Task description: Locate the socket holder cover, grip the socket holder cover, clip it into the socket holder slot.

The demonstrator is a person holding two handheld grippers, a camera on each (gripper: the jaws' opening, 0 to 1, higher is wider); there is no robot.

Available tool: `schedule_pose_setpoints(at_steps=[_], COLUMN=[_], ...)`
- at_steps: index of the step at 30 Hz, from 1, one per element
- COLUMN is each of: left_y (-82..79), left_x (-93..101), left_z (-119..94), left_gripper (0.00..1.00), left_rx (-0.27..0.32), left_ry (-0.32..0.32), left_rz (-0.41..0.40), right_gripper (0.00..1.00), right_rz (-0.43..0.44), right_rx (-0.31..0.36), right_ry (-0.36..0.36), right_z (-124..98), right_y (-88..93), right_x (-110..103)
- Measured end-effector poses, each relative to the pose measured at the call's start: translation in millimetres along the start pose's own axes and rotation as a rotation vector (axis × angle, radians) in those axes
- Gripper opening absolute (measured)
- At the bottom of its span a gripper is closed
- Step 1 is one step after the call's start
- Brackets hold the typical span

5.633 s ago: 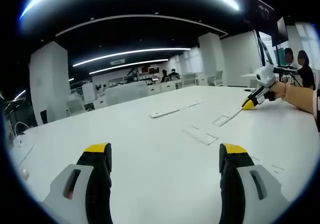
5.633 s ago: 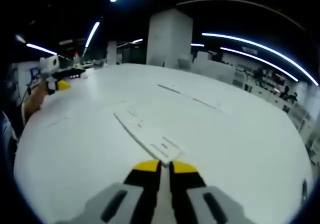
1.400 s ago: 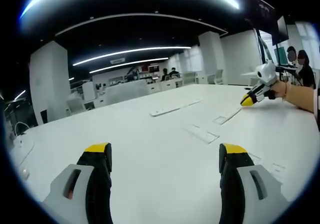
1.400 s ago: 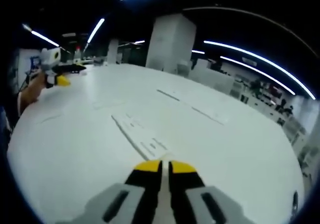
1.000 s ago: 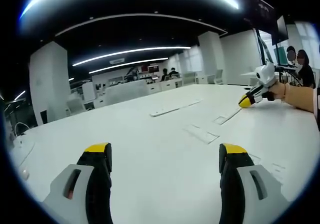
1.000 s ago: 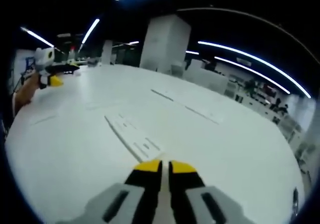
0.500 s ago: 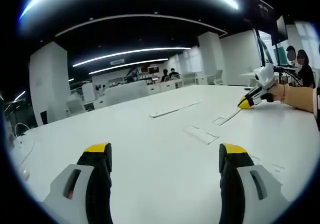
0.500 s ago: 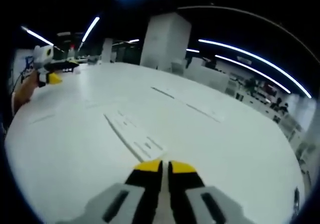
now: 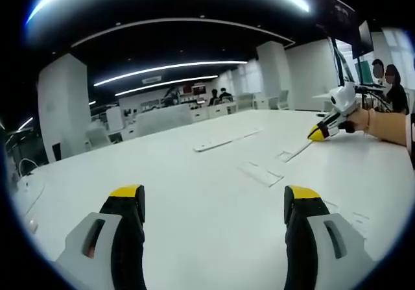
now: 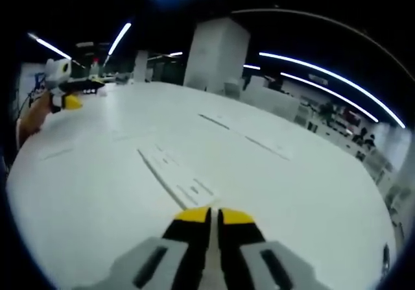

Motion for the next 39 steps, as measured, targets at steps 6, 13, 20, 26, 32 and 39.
schedule_pose_setpoints(at_steps=[6, 13, 20, 26, 32, 39], left_y=[0.2, 0.0, -1.1, -0.3, -0.1, -1.0], left_x=[0.1, -0.6, -1.4, -0.1, 1.3, 3.2], left_z=[1, 1, 2, 0, 0, -1], left_gripper=[0.87, 0.87, 0.87, 0.87, 0.87, 0.87], left_rx=[-0.003, -0.005, -0.003, 0.000, 0.002, 0.005], left_ry=[0.003, 0.004, 0.006, 0.003, 0.006, 0.011], left_rz=[0.000, 0.000, 0.001, 0.003, 0.006, 0.012], right_gripper=[0.07, 0.07, 0.07, 0.06, 0.07, 0.07], right_rz=[-0.006, -0.008, -0.010, -0.021, -0.005, -0.026], right_rx=[0.007, 0.009, 0.010, 0.008, -0.001, 0.023], right_ry=[-0.011, -0.012, -0.011, -0.011, 0.002, 0.040], right_z=[2, 1, 2, 2, 0, -11], right_y=[-0.6, -0.5, -0.3, -0.9, -1.4, -12.8], right_x=[-2, -3, -5, -8, -8, -7])
Point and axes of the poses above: the point that each gripper's makers call its tool centre point, and the gripper's own axes: z roughly forward along the fingers, x roughly to its right, y roughly out of its underside, the point moved 9 cm from there along -z, roughly backward along the fingers, and after that the axes turned 7 degrees about -y, right-handed, at the moved point
